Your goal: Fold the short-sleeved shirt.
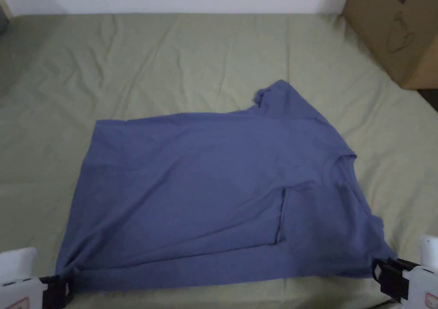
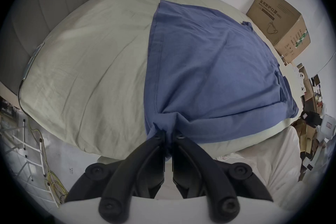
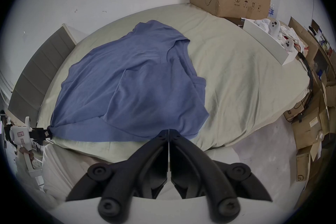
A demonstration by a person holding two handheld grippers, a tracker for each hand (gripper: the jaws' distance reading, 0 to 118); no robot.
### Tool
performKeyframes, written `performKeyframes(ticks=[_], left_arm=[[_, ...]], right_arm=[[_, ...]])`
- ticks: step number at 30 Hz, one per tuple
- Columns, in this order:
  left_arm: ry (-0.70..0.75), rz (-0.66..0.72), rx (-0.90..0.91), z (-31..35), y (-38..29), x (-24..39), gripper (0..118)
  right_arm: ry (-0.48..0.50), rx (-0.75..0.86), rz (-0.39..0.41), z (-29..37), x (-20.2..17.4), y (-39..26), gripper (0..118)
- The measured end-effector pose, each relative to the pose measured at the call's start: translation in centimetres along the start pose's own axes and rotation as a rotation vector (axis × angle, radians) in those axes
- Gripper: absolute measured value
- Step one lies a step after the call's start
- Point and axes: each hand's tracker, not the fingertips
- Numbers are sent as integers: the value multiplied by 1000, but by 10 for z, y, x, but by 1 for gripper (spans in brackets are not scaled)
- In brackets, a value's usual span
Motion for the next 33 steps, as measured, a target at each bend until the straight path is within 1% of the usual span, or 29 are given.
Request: performKeyframes(ticks=[1,2,3,5,6,7,8,9,10,11,12,13,16,19,23,24,26,27,30,33], left_arm=[[0,11,16,9,-1,4,6],[-10,22,26,12,1,4,6],[-10,31,31,15,2,6,6],[-7,28,51,21,3,10,6],[-5,26,54,23,4,13,6],[-2,21,55,24,5,16,6],[4,12,59,25,6,18,6],[8,9,63,26,7,17,6],[8,10,65,28,8,18,6],[6,11,66,29,8,19,6],[8,11,69,31,8,21,6],[12,11,73,31,8,18,6],[14,18,72,32,7,20,6],[22,15,65,32,7,20,6],[19,15,81,34,21,18,6],[23,18,88,34,26,19,6],[18,19,105,35,39,17,6],[16,15,111,34,47,17,6],[19,0,141,29,80,16,6],[-2,19,150,10,119,13,6]], right_arm=[[7,4,-1,-2,4,3,42],[6,3,-1,-5,6,8,72],[2,-11,3,-9,10,13,90],[-2,-16,18,-20,16,20,90],[-10,-35,35,-28,20,23,87],[-38,-84,55,-38,22,26,74],[-64,-122,59,-47,24,27,53],[-74,-135,66,-52,26,28,39],[-70,-125,63,-54,26,27,39],[-56,-121,50,-54,27,25,2],[-19,-129,27,-53,28,27,3],[-13,-135,23,-52,29,28,3],[-33,-108,34,-46,26,29,3],[-5,-84,12,-34,24,39,3],[-7,-17,34,-23,15,66,3],[4,-18,31,-23,16,76,3],[21,21,-6,-26,16,94,3],[33,12,-11,-31,15,104,3],[41,25,-31,-47,14,135,3],[47,25,-72,-73,12,170,3]])
